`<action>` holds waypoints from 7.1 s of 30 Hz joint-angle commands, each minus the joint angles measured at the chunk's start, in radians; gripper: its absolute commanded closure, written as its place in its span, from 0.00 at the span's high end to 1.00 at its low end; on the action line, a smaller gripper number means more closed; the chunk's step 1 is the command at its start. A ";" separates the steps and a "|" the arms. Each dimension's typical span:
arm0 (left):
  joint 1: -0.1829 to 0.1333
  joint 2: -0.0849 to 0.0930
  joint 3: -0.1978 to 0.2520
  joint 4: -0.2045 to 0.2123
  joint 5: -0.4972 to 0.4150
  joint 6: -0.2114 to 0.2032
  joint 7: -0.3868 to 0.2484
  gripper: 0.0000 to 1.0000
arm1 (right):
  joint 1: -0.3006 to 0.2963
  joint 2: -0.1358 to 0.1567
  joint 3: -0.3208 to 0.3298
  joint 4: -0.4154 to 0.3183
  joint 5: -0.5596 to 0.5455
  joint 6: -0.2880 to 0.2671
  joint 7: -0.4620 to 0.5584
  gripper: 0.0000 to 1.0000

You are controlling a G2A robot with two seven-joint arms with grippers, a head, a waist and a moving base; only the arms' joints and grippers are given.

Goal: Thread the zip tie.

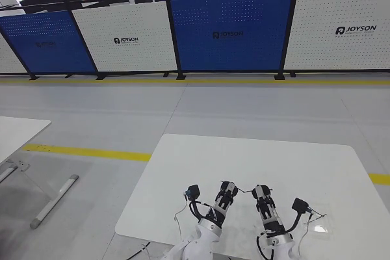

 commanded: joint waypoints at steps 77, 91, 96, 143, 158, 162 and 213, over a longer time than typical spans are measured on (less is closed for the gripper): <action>0.002 -0.029 0.047 0.020 0.238 0.080 0.017 0.00 | -0.010 0.002 0.034 -0.030 0.038 0.004 0.134 0.20; -0.023 -0.042 0.040 0.044 0.190 0.114 0.022 0.00 | -0.010 0.002 0.039 -0.008 0.036 -0.017 0.094 0.40; -0.024 -0.045 0.042 0.048 0.194 0.116 0.023 0.00 | -0.017 0.003 0.045 -0.012 0.034 -0.021 0.082 0.30; -0.005 -0.057 0.054 0.055 0.335 0.179 0.036 0.00 | -0.055 0.008 0.037 -0.062 -0.076 0.002 0.024 0.00; 0.006 -0.055 0.054 0.046 0.374 0.142 0.027 0.00 | -0.052 0.010 0.033 -0.059 -0.078 -0.013 0.043 0.00; 0.006 -0.056 0.053 0.050 0.381 0.145 0.031 0.00 | -0.056 0.010 0.034 -0.061 -0.082 -0.010 0.037 0.00; 0.022 -0.064 0.058 0.029 0.420 0.148 0.027 0.74 | -0.076 0.014 0.041 -0.088 -0.109 0.020 0.011 0.00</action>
